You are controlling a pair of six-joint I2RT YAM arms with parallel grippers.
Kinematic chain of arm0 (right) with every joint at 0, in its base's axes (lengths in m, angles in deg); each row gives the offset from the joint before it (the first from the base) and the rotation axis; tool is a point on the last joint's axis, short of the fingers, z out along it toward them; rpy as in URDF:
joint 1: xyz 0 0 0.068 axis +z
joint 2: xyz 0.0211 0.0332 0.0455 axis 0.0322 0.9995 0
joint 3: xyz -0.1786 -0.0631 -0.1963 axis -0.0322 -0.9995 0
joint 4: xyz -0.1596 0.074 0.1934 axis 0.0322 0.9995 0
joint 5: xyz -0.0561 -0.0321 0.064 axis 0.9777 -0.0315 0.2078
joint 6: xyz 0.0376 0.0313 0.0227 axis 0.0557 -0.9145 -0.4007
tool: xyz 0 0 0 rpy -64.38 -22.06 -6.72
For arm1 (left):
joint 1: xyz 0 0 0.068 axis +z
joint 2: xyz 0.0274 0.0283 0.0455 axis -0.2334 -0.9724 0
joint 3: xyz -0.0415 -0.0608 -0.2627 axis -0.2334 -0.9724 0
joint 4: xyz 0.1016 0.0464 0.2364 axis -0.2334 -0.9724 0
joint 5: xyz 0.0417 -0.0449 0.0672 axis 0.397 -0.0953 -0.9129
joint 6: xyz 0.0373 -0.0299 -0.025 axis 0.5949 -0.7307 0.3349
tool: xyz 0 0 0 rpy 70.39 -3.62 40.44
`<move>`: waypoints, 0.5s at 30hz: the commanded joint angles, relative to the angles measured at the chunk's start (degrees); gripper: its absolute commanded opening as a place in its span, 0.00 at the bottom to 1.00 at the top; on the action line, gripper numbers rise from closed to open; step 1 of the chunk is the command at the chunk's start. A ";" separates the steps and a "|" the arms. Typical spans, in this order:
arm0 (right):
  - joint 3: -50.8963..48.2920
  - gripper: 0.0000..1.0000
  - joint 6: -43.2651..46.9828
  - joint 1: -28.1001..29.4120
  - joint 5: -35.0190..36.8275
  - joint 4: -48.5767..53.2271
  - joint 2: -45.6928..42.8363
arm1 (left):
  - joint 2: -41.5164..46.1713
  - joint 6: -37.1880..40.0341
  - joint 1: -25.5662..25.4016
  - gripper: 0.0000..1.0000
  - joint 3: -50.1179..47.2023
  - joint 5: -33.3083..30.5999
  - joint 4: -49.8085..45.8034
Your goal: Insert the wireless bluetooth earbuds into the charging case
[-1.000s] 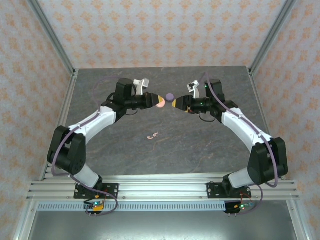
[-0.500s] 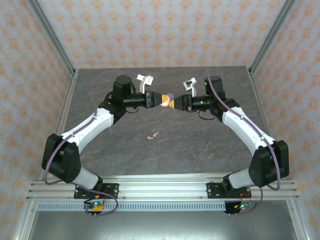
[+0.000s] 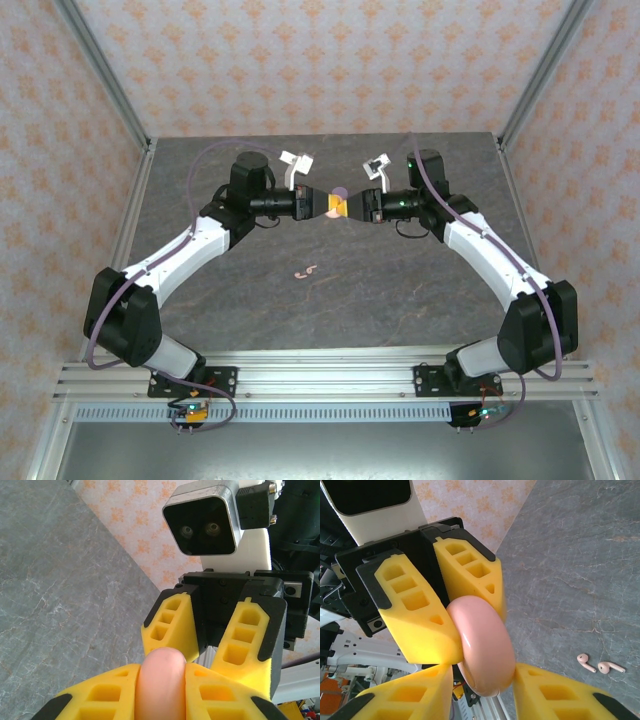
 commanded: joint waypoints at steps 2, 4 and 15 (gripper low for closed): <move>1.75 0.36 0.74 0.48 -2.19 -1.55 0.69 | 1.43 1.29 -1.00 0.12 2.58 1.87 0.31; 1.75 0.36 0.51 0.46 -2.32 -1.91 0.92 | 1.34 1.03 -1.11 0.12 2.60 2.04 0.63; 1.66 0.21 -0.88 0.47 0.24 -3.57 0.09 | 1.33 2.50 -1.55 0.14 3.34 1.83 -1.98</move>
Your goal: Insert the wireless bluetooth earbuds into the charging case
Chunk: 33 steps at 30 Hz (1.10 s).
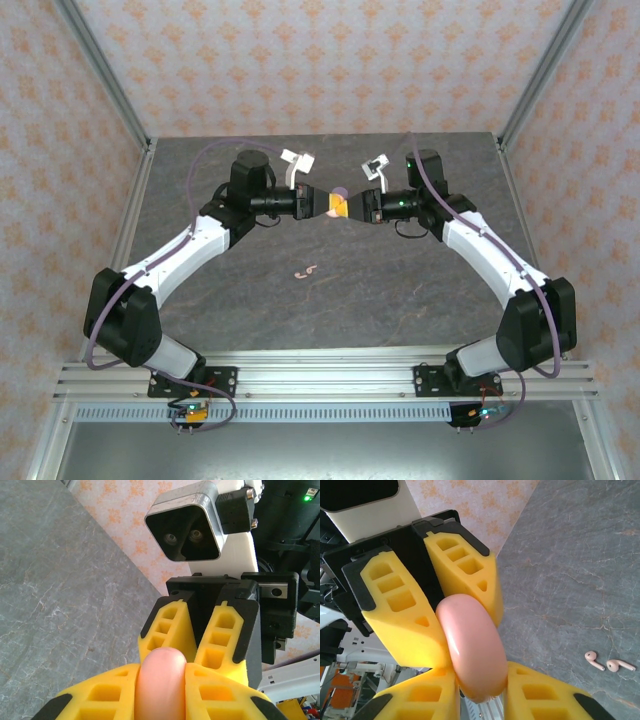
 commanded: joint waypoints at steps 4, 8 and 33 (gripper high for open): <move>0.67 0.16 -0.60 0.25 4.46 -3.50 -1.65 | 2.18 1.98 -1.21 0.33 2.34 0.52 -2.13; -0.60 0.15 -2.27 -0.11 5.43 -5.56 -2.31 | 3.33 1.52 -1.15 0.48 1.95 -0.59 -2.39; -0.54 0.16 -2.51 -0.39 4.81 -5.19 -3.75 | 5.11 1.28 -1.21 0.26 -1.19 -2.34 -3.88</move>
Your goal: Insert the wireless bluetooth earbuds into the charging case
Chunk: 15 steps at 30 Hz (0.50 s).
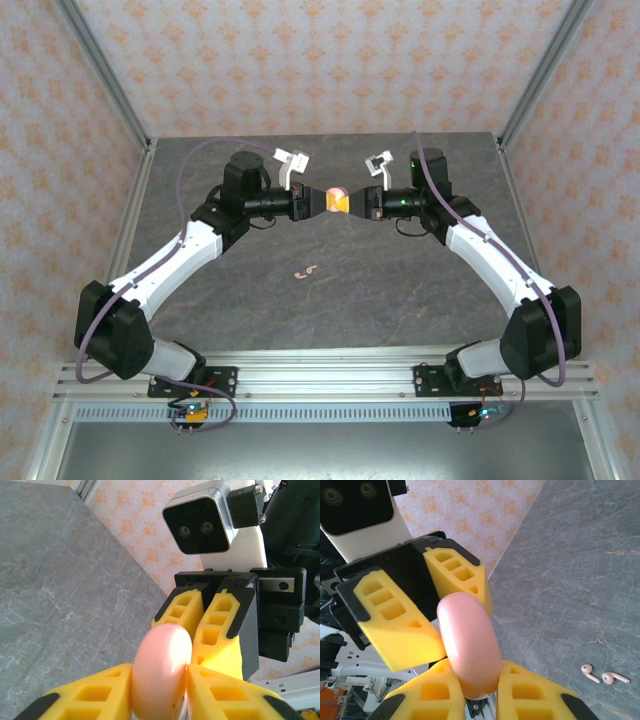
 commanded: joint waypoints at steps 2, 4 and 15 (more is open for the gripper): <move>0.05 0.16 0.13 -0.45 1.36 -1.85 -1.17 | 0.77 0.24 -0.84 0.23 -0.45 2.28 -0.91; 0.12 0.17 0.26 -0.42 1.58 -1.60 -1.18 | 0.77 0.67 -0.84 0.21 -0.37 1.88 -1.44; 1.83 0.41 4.06 -1.60 1.83 3.28 -2.08 | -0.40 5.38 -0.74 0.15 2.74 3.20 -7.46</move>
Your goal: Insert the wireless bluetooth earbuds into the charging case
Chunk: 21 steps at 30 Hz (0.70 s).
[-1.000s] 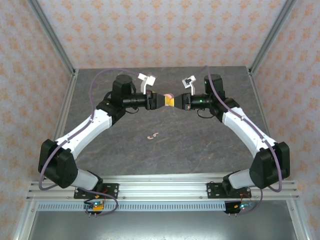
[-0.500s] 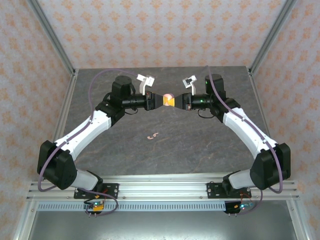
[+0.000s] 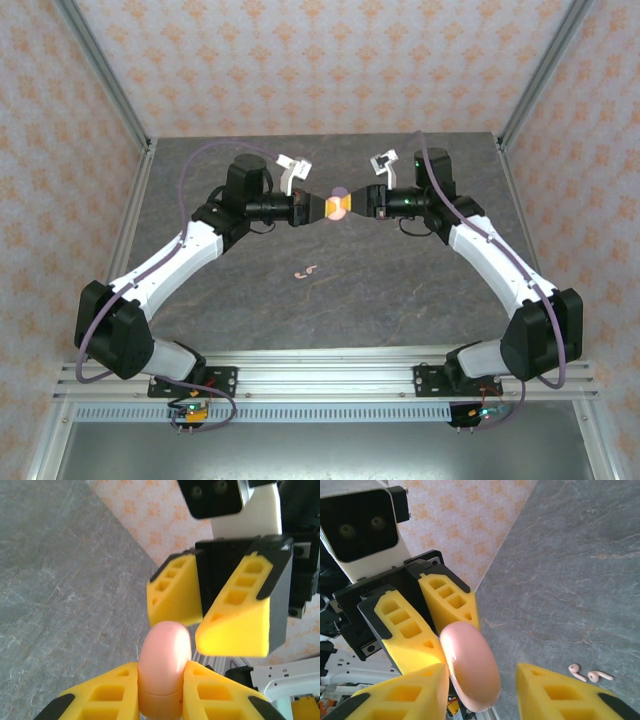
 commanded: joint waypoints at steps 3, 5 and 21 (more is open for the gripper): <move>2.79 0.43 3.58 -0.32 -1.21 2.70 -0.74 | -0.37 2.58 -0.69 0.15 3.05 2.99 -1.95; 3.45 0.44 3.97 -0.26 -2.48 3.27 -0.09 | -0.41 2.68 -0.69 0.15 3.39 3.62 -1.91; 6.00 0.24 5.87 1.17 -5.11 5.92 2.57 | -0.73 2.72 -0.78 0.16 3.85 4.38 -2.25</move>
